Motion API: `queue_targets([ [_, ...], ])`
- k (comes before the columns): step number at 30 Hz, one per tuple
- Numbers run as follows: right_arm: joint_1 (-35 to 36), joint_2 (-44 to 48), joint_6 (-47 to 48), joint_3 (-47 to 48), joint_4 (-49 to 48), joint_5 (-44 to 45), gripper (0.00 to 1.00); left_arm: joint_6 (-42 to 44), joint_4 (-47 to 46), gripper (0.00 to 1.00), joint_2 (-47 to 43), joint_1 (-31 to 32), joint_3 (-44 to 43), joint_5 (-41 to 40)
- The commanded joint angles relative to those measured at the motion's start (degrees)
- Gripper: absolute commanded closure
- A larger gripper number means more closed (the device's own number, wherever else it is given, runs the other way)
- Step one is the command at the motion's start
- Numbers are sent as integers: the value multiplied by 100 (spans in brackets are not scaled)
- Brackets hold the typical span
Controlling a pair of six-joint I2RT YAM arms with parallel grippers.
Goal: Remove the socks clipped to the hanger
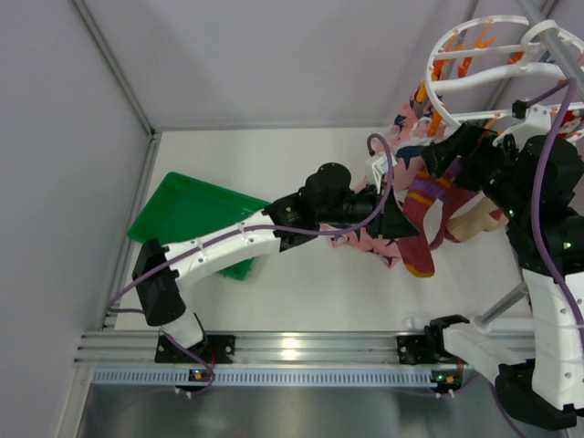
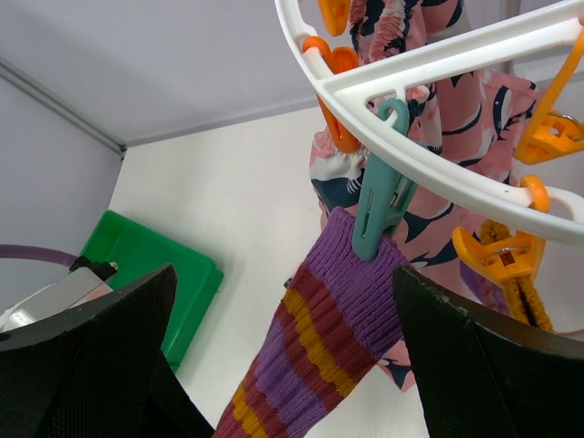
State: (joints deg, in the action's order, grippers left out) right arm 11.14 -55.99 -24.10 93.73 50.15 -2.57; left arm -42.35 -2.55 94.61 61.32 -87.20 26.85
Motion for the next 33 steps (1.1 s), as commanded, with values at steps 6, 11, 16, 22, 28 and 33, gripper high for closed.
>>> queue_targets([
  [6, 38, 167, 177, -276, -304, 222, 3, -19, -106, 100, -329, -6, 106, 259],
  [11, -6, 167, 125, -452, -444, 222, 3, -10, -79, 100, -425, -6, 150, 277],
  [16, -103, 202, -42, -716, -918, 90, 4, -10, -71, 100, -461, -15, 177, 329],
  [22, -287, 333, -437, -1190, -1734, -104, 10, -19, -71, 100, -469, -15, 115, 391],
  [28, -454, 474, -710, -1551, -2237, 55, 16, -54, -71, 100, -434, -15, 115, 444],
  [33, -814, 545, -956, -1867, -2694, -323, 21, -63, -71, 100, -478, -15, 150, 461],
])
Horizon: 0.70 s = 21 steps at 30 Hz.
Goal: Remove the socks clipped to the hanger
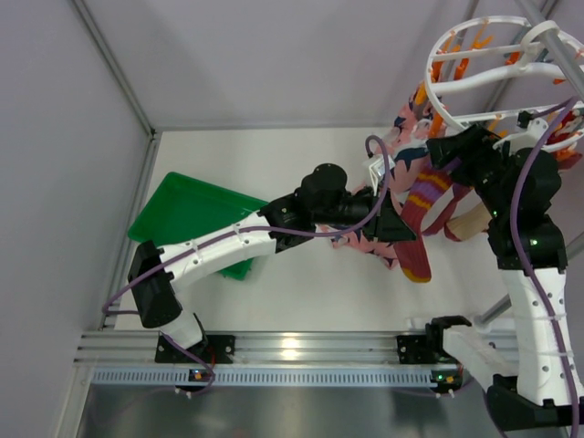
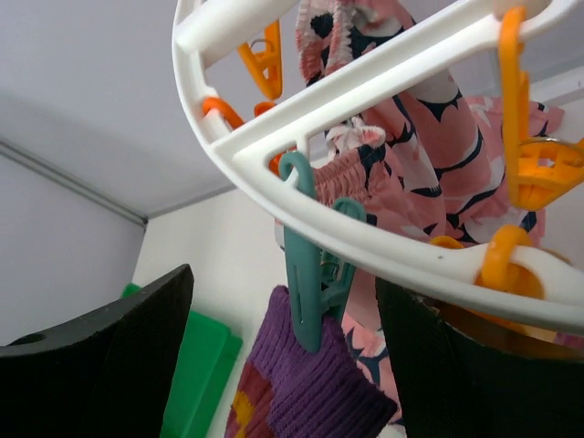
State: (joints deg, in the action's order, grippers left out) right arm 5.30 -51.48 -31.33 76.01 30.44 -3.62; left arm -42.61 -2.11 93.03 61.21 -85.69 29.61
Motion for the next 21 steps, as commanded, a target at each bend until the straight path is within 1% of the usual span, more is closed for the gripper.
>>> queue_targets([
  [1, -283, 95, -337, -121, -758, -271, 24, -28, -114, 100, -330, -4, -9, 203],
  [2, -423, 86, -382, -191, -880, -428, 24, -19, -123, 100, -338, -4, 8, 204],
  [4, -469, 25, -470, -235, -934, -595, 25, -10, -114, 100, -365, -4, 17, 212],
  [5, -764, 16, -496, -270, -960, -779, 26, -10, -123, 100, -365, -13, 9, 212],
  [8, -995, 42, -611, -463, -1232, -1157, 31, -2, -114, 100, -347, -21, 8, 247],
  [14, -1092, 235, -558, -552, -1523, -1282, 35, -28, -114, 100, -277, -74, 0, 300],
  [18, -1136, 191, -628, -578, -1681, -1475, 46, -46, -123, 100, -251, -74, -18, 335],
  [19, -1145, 200, -681, -630, -1733, -1493, 52, -46, -114, 100, -251, -74, -18, 335],
  [21, -1163, 235, -725, -692, -1927, -1537, 54, -37, -114, 100, -259, -83, 8, 335],
])
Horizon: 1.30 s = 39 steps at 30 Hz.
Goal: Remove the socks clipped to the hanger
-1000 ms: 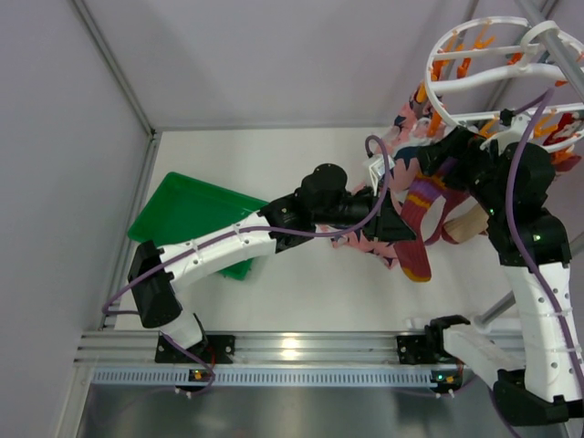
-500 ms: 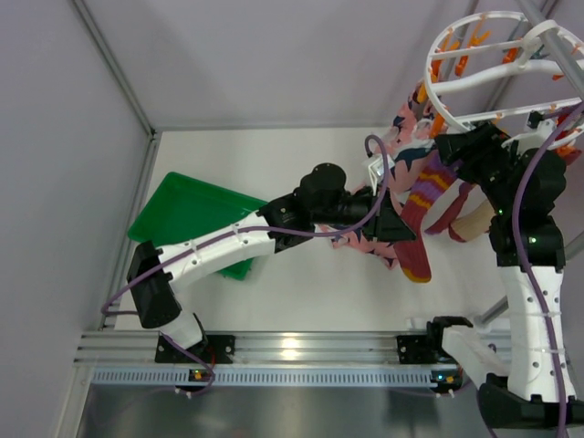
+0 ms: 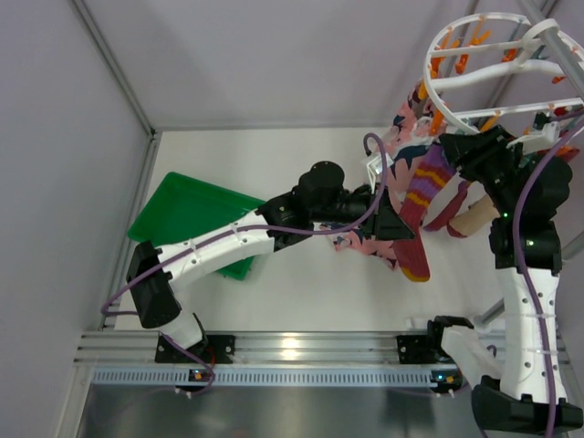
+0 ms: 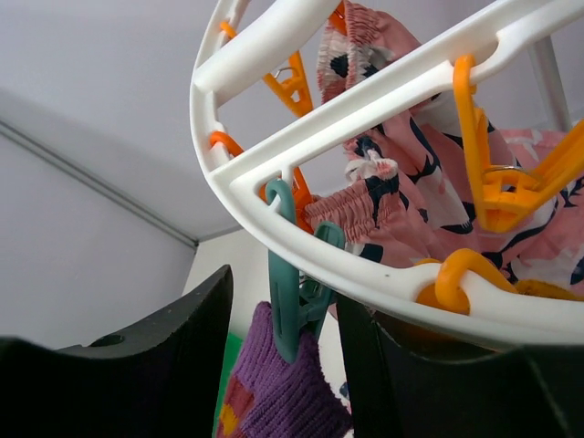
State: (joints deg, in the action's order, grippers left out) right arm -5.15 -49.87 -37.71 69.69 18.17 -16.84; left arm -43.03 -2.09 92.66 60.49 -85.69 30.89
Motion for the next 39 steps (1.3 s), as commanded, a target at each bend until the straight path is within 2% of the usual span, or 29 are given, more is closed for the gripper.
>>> queue_targets([
  [1, -118, 126, -130, -122, -779, -206, 54, 5, -116, 100, -231, -11, 17, 198],
  [13, -180, 126, -298, -157, -1009, -144, 57, -57, -117, 100, -108, -46, 88, 215],
  [15, -197, 118, -333, -158, -1000, -118, 64, -57, -116, 100, -73, -46, 114, 215],
  [16, -206, 109, -342, -158, -983, -118, 75, -57, -116, 100, -73, -37, 114, 198],
  [17, -215, 91, -351, -158, -974, -109, 91, -57, -116, 100, -64, -46, 123, 206],
  [18, -223, 48, -368, -140, -921, -109, 100, -66, -116, 100, -64, -46, 123, 215],
  [28, -267, 3, -298, -140, -657, -109, 100, -39, -116, 100, -318, -125, 613, -143],
  [30, -276, 64, -272, -157, -587, -109, 100, 74, 373, 100, -652, -291, 729, -486],
  [32, -267, 91, -263, -184, -552, -161, 100, 469, 979, 100, -1011, -606, 694, -1256],
  [33, -267, 100, -263, -201, -526, -188, 100, 584, 1565, 100, -1144, -748, 677, -1470],
  [34, -276, 100, -254, -210, -499, -231, 100, 698, 1762, 100, -1258, -914, 737, -1559],
  [37, -276, 100, -158, -202, -394, -293, 100, 620, 2334, 100, -1777, -1994, 1149, -1437],
  [38, -276, 100, -149, -193, -367, -302, 100, 637, 2466, 100, -2056, -2580, 1264, -1507],
  [39, -268, 91, -96, -175, -350, -311, 100, 664, 2607, 100, -2216, -2830, 1378, -1821],
])
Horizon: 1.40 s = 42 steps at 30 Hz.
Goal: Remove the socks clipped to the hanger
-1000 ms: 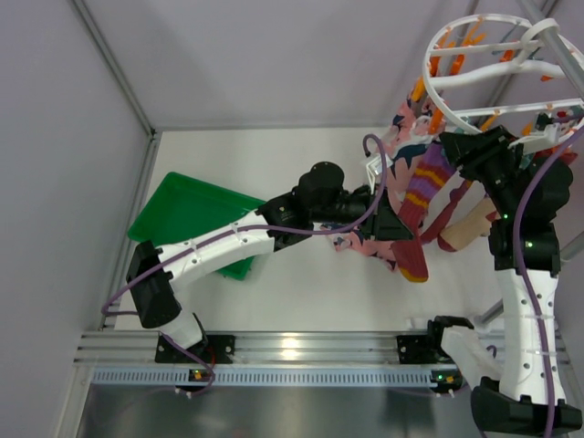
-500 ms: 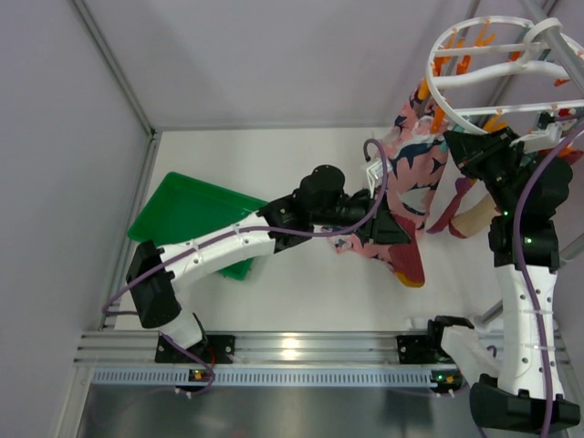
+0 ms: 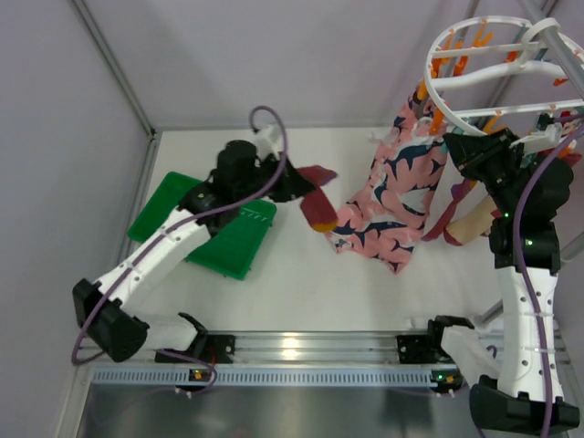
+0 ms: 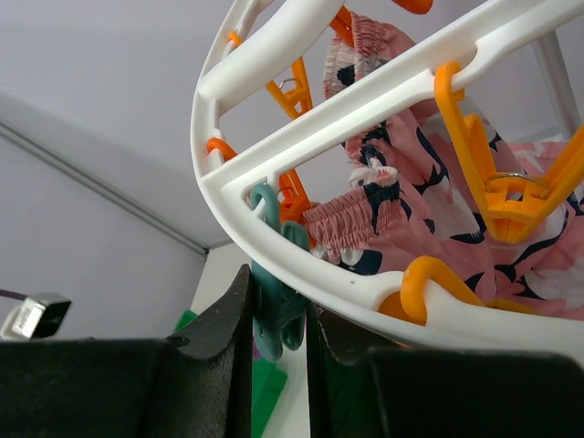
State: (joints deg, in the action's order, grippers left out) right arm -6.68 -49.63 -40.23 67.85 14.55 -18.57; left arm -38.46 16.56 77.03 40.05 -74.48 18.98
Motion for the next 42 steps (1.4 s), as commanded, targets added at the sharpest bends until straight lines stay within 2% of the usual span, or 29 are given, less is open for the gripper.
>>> queue_targets([
  [1, -114, 67, 190, 26, 65, -138, 100, 259, 979, 100, -820, -989, 519, -859],
  [2, -114, 67, 208, 35, 83, -138, 100, 277, 1059, 100, -1144, -1321, 661, -1053],
  [5, -115, 58, 270, 44, 110, -130, 100, 269, 1174, 100, -1777, -1684, 1276, -1686],
  [11, -115, 76, 305, 26, 66, -314, 100, 444, 1499, 100, -2245, -2097, 2050, -2618],
  [16, -115, 76, 375, 44, 119, -340, 100, 462, 1500, 100, -2202, -2668, 2560, -2505],
  [20, -114, 50, 340, 35, 84, -393, 100, 506, 1500, 100, -2035, -3073, 2482, -2434],
  [27, -123, 93, 270, -53, 40, -420, 100, 576, 1500, 98, -1526, -3258, 2262, -2566],
  [28, -115, 93, 270, -62, 48, -437, 100, 576, 1500, 83, -1386, -3276, 2219, -2488],
  [31, -114, 93, 296, -44, 75, -463, 100, 393, 1482, 22, -1340, -3285, 2166, -2487],
  [32, -114, 93, 288, -27, 101, -481, 100, 279, 1482, 9, -1401, -3285, 2131, -2496],
  [33, -114, 93, 287, -18, 110, -481, 100, 243, 1482, 9, -1437, -3285, 2087, -2513],
  [34, -114, 93, 287, -1, 119, -507, 99, 225, 1473, 2, -1506, -3285, 2034, -2479],
  [35, -114, 85, 279, 34, 180, -508, 97, 216, 1482, 2, -1525, -3285, 1973, -2417],
  [37, -114, 76, 261, 70, 241, -525, 81, 120, 1465, 2, -1568, -3276, 1753, -2172],
  [38, -106, 32, 270, 113, 303, -525, 73, 93, 1473, 2, -1543, -3276, 1674, -1657],
  [39, -114, 6, 279, 149, 425, -534, 57, 49, 1369, 2, -1534, -3267, 1508, -1374],
  [41, -106, -55, 348, 210, 575, -595, 42, 22, 1079, 2, -1481, -3075, 1401, -646],
  [42, -106, -56, 375, 228, 724, -622, 29, 49, 834, 2, -1446, -2882, 1236, -607],
])
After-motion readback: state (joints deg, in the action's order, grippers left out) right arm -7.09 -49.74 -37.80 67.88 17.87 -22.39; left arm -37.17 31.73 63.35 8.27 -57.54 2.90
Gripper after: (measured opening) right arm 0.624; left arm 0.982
